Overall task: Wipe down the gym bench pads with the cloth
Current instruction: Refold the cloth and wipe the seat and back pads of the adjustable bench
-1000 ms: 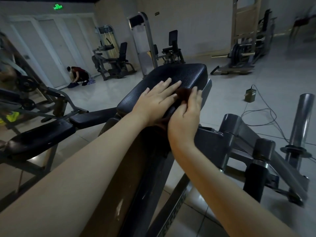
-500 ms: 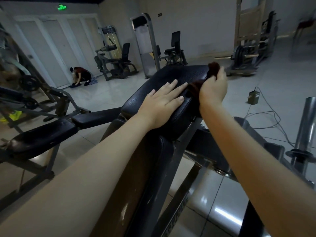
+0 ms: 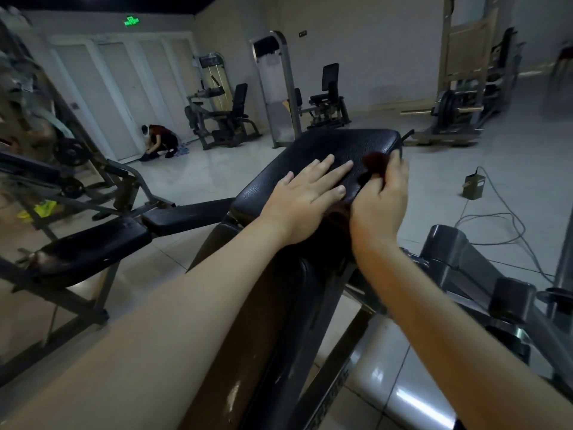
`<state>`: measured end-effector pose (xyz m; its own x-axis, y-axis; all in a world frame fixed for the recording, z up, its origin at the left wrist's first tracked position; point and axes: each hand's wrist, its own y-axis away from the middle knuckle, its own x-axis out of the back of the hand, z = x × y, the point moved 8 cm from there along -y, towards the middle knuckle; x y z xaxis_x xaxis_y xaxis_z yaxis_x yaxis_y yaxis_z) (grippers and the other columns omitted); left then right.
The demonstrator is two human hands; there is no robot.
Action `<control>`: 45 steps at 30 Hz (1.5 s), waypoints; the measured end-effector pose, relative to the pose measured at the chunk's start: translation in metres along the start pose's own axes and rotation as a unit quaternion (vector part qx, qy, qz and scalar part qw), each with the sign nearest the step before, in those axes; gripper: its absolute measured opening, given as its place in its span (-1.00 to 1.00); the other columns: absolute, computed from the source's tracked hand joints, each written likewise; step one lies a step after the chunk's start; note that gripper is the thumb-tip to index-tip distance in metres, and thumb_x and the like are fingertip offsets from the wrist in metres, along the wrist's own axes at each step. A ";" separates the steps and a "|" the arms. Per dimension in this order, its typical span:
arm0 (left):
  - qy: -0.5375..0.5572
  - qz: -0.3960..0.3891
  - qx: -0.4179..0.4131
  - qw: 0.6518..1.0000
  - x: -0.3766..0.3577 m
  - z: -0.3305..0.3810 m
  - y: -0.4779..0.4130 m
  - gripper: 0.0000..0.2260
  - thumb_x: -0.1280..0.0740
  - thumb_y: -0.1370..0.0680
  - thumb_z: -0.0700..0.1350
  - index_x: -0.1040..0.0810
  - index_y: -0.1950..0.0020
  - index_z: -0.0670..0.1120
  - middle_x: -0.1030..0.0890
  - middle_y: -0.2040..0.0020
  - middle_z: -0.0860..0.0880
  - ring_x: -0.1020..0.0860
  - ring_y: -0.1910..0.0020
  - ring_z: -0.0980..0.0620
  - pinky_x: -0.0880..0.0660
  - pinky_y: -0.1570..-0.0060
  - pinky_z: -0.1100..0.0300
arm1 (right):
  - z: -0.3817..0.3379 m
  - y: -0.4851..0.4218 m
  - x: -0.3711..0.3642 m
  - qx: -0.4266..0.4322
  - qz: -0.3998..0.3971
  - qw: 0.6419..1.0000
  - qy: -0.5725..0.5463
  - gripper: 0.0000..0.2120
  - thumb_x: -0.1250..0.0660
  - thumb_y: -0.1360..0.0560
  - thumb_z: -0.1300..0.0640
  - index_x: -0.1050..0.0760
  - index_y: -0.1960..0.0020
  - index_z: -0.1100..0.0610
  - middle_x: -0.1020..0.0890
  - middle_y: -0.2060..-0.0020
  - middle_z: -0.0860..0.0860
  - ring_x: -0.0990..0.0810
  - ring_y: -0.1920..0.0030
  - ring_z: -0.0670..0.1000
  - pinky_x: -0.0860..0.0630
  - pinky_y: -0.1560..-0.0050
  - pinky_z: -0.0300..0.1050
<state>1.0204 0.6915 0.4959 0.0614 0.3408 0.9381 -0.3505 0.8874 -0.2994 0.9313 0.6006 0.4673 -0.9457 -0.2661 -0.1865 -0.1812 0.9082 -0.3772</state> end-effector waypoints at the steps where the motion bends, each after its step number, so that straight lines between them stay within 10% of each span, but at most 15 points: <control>1: 0.006 0.001 0.003 1.000 0.000 -0.001 0.000 -0.58 0.01 -0.71 0.07 -0.07 -0.58 0.23 -0.01 -0.62 0.11 0.07 -0.59 0.13 0.16 -0.52 -0.01 | 0.000 -0.016 0.000 -0.009 0.017 1.000 0.004 -0.51 -0.02 -0.62 0.32 -0.18 -0.54 0.19 -0.23 -0.51 0.14 -0.16 -0.53 0.09 -0.08 -0.54 0.03; 8: -0.024 -0.017 0.009 1.000 -0.001 0.004 0.003 -0.56 0.03 -0.71 0.09 0.00 -0.60 0.23 0.09 -0.63 0.07 0.11 -0.59 0.09 0.17 -0.54 -0.08 | -0.012 -0.050 0.003 -0.012 0.016 0.992 0.125 -0.48 0.04 -0.60 0.38 -0.10 -0.56 0.23 -0.10 -0.56 0.16 -0.02 -0.56 0.11 0.05 -0.54 -0.07; 15: -0.273 0.018 0.154 0.949 0.023 0.016 0.027 -0.48 0.20 -0.66 0.24 0.28 -0.58 0.19 0.46 -0.54 -0.11 0.32 -0.57 -0.11 0.40 -0.40 -0.30 | -0.024 -0.045 0.004 -0.041 -0.096 0.967 0.232 -0.40 -0.08 -0.59 0.38 0.02 -0.58 0.21 -0.08 -0.54 0.19 -0.02 -0.54 0.19 -0.07 -0.52 0.06; 22: -0.048 0.013 0.282 0.958 0.032 -0.015 0.135 -0.01 0.01 -0.42 0.55 0.32 -0.60 -0.02 0.33 -0.58 -0.19 0.22 -0.58 -0.18 0.22 -0.48 -0.32 | -0.080 -0.009 -0.003 0.167 -0.180 0.940 0.236 -0.49 -0.02 -0.65 0.27 -0.04 -0.58 0.14 -0.10 -0.57 0.09 -0.04 -0.56 0.04 0.00 -0.54 -0.05; 26: 0.058 -0.021 0.370 0.927 0.000 -0.049 0.216 0.37 -0.11 -0.05 0.69 0.26 -0.60 -0.08 0.20 -0.60 -0.15 0.11 -0.58 -0.17 0.06 -0.51 -0.27 | -0.109 0.106 -0.045 0.408 -0.420 0.755 0.293 -0.47 -0.03 -0.62 0.19 -0.04 -0.57 0.10 -0.02 -0.57 0.09 0.03 -0.55 0.02 0.01 -0.55 0.02; 32: 0.143 -0.075 0.412 0.897 -0.036 -0.059 0.230 0.38 -0.13 -0.05 0.61 0.44 -0.53 -0.17 0.46 -0.53 -0.17 0.41 -0.53 -0.13 0.30 -0.50 -0.22 | -0.045 0.175 -0.067 0.456 -0.561 0.504 0.473 -0.41 -0.07 -0.65 0.19 0.10 -0.59 0.01 0.16 -0.58 0.03 0.20 -0.57 0.02 0.07 -0.56 0.07; 37: 0.191 -0.111 0.395 0.892 -0.044 -0.065 0.231 0.40 -0.28 -0.10 0.57 0.53 -0.48 -0.13 0.58 -0.45 -0.13 0.53 -0.45 -0.10 0.43 -0.44 -0.20 | -0.043 0.168 -0.112 0.444 -0.583 0.481 0.480 -0.47 -0.03 -0.66 0.20 0.01 -0.58 0.00 0.10 -0.58 0.00 0.16 -0.57 0.00 0.09 -0.57 0.02; 45: 0.191 -0.089 0.395 0.894 -0.045 -0.068 0.231 0.35 -0.34 -0.20 0.56 0.49 -0.50 -0.10 0.55 -0.47 -0.11 0.51 -0.46 -0.09 0.46 -0.40 -0.19 | -0.036 0.157 -0.191 0.394 -0.567 0.541 0.481 -0.48 -0.06 -0.65 0.24 -0.08 -0.57 0.02 0.00 -0.58 0.05 0.07 -0.57 0.06 0.06 -0.54 0.03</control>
<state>1.0003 0.9021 0.3728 0.4434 0.4309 0.7860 -0.8450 0.4933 0.2063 1.0740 0.8056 0.4759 -0.1188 0.1274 0.9847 -0.9787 -0.1821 -0.0945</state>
